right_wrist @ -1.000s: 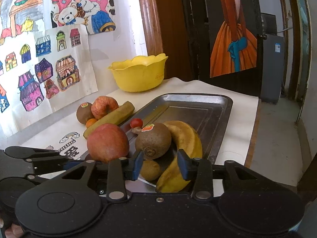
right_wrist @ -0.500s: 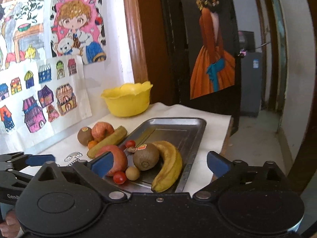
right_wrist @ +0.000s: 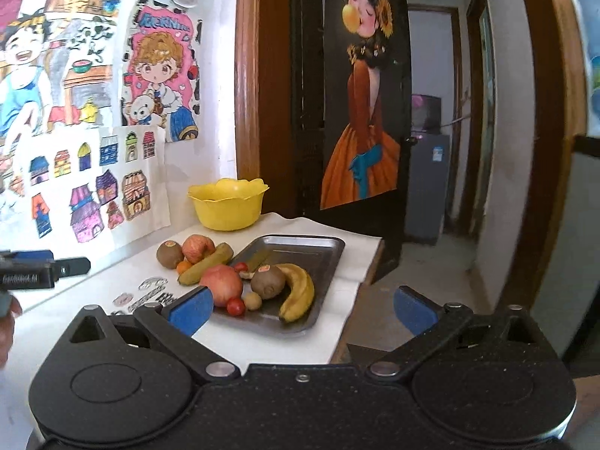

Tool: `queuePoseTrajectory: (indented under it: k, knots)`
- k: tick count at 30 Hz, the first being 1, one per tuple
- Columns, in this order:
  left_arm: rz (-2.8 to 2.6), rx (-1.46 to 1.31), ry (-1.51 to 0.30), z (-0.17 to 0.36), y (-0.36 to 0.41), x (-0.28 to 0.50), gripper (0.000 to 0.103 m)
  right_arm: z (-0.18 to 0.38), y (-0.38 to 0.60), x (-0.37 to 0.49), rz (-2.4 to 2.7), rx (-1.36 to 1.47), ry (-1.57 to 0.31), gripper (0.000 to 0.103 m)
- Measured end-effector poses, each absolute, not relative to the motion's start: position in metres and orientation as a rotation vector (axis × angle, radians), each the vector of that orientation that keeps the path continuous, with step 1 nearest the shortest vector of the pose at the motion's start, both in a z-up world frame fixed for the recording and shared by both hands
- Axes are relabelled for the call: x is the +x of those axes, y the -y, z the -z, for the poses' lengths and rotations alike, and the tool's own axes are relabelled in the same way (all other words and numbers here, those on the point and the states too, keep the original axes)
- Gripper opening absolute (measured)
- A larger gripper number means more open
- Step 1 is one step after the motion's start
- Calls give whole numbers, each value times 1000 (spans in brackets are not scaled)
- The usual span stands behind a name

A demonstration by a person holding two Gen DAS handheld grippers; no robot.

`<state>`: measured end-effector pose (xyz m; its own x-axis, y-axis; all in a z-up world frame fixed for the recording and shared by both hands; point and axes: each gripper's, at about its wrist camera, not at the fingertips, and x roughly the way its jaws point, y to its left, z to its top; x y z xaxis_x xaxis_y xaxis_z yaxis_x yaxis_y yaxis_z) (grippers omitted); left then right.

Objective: Organize fruits
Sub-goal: 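Move both tools back toward the remaining kiwi, apple and banana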

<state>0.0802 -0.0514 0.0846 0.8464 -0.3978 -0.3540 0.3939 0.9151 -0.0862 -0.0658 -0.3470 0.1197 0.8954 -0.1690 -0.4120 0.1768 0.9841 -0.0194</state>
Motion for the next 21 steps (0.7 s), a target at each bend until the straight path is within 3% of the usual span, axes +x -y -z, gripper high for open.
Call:
queuePoseTrajectory:
  k: [10, 21]
  knots:
    - [350, 46, -413, -86, -3, 60, 103, -123, 283, -103, 143, 58, -552, 102]
    - [309, 129, -337, -114, -18, 56, 103, -168, 225, -33, -79, 171, -550, 102]
